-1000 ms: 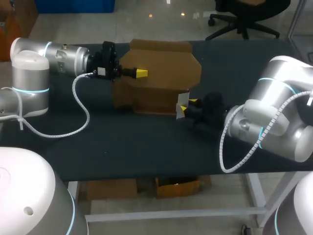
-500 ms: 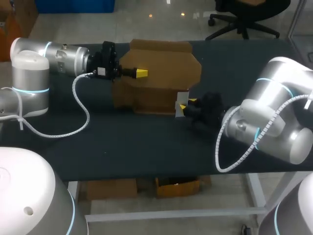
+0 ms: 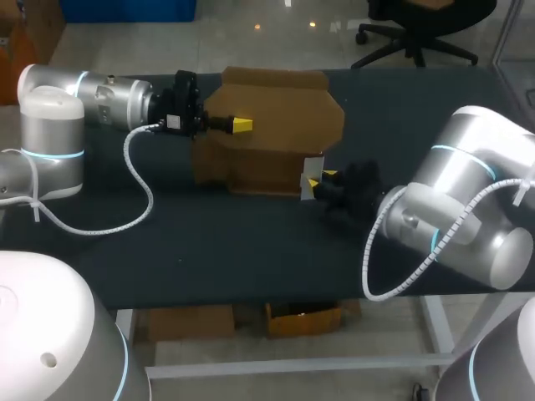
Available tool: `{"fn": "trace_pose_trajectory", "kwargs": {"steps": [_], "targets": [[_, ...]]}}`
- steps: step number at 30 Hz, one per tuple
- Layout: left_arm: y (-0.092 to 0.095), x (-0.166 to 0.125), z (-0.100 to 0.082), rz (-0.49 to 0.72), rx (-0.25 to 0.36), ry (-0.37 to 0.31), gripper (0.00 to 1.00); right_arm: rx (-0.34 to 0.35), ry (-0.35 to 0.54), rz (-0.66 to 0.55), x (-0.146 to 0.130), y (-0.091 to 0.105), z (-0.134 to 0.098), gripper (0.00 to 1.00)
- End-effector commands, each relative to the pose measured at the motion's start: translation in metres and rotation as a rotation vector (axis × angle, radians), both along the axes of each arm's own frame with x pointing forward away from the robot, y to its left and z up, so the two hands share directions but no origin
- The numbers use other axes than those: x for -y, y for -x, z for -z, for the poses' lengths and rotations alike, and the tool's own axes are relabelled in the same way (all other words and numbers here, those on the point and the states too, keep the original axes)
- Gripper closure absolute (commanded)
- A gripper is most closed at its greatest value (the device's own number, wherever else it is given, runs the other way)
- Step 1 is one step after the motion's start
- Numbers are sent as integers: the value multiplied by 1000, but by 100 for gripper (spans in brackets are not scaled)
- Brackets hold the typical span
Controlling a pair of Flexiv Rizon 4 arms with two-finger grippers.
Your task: Assemble the packaging by folding the flat box into shape, placing the metal phone stand inside, and closing the box properly
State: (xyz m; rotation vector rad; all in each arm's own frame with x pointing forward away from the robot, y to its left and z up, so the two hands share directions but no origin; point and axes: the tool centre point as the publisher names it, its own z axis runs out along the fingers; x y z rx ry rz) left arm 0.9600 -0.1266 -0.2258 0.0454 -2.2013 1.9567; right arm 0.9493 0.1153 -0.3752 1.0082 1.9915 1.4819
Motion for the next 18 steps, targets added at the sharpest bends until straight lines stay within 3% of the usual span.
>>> {"fn": "trace_pose_trajectory", "kwargs": {"steps": [1,18], "targets": [[0,0,3,3,0,-1,100,31,44,174,-4,0,1,60],[0,0,3,3,0,-1,100,16,56,261,-18,-2,-2,62]]}}
